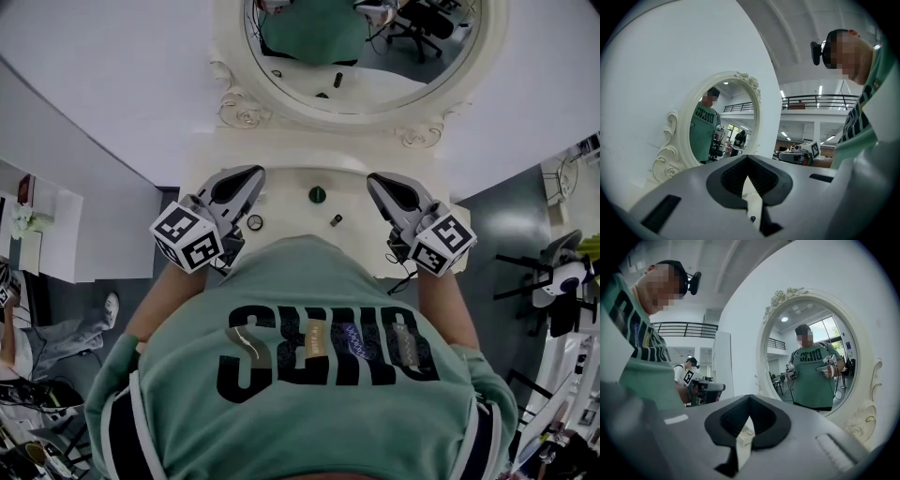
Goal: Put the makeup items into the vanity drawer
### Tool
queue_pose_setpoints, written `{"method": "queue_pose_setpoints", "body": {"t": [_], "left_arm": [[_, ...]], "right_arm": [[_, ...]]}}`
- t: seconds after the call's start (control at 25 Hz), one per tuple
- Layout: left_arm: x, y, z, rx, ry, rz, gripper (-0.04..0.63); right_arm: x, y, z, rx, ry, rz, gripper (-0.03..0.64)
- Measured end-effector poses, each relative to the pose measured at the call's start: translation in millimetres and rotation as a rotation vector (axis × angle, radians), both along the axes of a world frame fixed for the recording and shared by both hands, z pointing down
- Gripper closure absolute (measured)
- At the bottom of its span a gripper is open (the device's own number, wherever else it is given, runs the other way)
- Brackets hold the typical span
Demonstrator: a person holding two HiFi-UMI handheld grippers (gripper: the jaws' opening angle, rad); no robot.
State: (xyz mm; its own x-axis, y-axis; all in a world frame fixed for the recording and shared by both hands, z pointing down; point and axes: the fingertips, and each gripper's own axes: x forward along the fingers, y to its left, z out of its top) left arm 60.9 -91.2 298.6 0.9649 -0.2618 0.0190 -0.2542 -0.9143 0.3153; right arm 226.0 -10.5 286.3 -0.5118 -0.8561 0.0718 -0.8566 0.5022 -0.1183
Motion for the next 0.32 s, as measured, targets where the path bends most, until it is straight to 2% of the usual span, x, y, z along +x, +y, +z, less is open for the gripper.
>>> {"method": "queue_pose_setpoints", "body": {"t": [0.32], "left_arm": [[1.2,2.9,1.4,-0.007,0.002,0.003,0.597]], "right_arm": [[-1.6,2.7,2.8,-0.009,0.001,-0.007,0.609]]}}
